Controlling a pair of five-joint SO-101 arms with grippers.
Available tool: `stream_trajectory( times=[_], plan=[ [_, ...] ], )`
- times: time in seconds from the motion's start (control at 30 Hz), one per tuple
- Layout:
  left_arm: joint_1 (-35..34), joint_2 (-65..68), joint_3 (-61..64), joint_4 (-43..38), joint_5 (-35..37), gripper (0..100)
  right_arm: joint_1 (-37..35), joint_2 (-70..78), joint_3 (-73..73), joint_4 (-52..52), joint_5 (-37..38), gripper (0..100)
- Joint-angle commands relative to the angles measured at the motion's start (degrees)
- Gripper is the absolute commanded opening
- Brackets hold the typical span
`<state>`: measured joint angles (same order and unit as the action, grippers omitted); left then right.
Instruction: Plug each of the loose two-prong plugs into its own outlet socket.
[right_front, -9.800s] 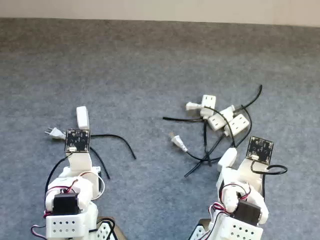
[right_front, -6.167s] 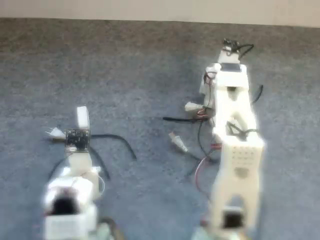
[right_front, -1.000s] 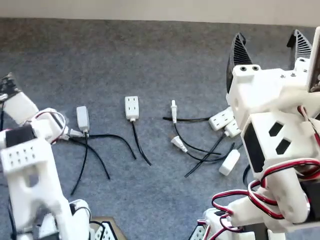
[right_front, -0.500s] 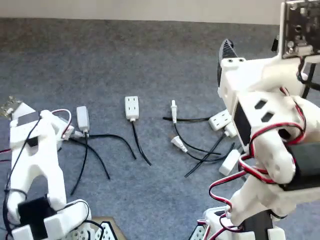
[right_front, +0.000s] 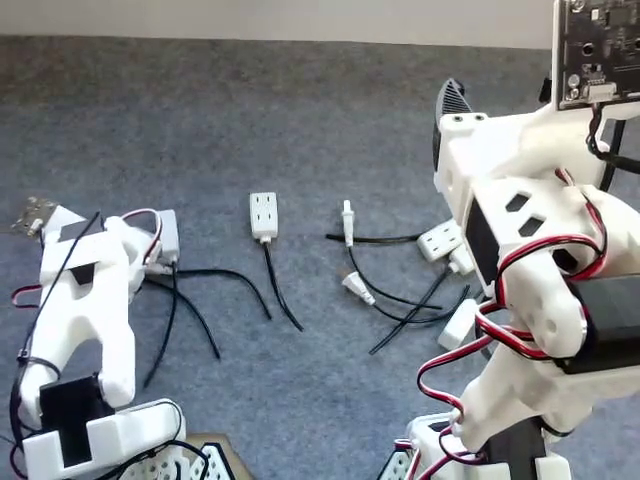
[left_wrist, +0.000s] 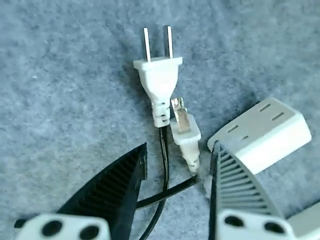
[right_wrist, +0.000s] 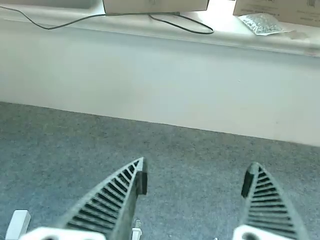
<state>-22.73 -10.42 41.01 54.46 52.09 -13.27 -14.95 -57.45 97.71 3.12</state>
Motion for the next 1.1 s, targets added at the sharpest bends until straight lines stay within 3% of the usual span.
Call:
stream_trajectory(
  times=[0.0, 0.17, 0.43, 0.63, 0.83, 0.9, 1.07],
  plan=[
    [1.27, -0.84, -2.24, -0.62, 0.26, 22, 0.22, -0.66, -0.04, -1.27, 0.7, 30.0],
    [1.27, -0.13, -1.89, -1.67, 0.35, 22, 0.22, -0.66, 0.04, -1.36, 0.7, 30.0],
    [1.27, -0.04, 6.99, -15.12, 0.26, 22, 0.22, -0.66, 0.04, -1.27, 0.7, 30.0],
    [1.89, -0.13, 8.04, -15.56, 0.26, 21, 0.22, -0.75, 0.04, -1.27, 0.7, 30.0],
    [3.12, -0.13, 7.87, -16.0, -0.53, 5, 0.22, -1.1, 0.04, -1.1, 0.7, 30.0],
    [3.38, -0.13, 7.69, -16.0, -4.13, 1, 0.22, -1.19, -0.13, -0.92, 0.7, 30.0],
    [3.65, -0.66, 7.43, -17.14, -7.47, 1, 0.22, -1.19, -0.48, -0.92, 0.7, 30.0]
  ],
)
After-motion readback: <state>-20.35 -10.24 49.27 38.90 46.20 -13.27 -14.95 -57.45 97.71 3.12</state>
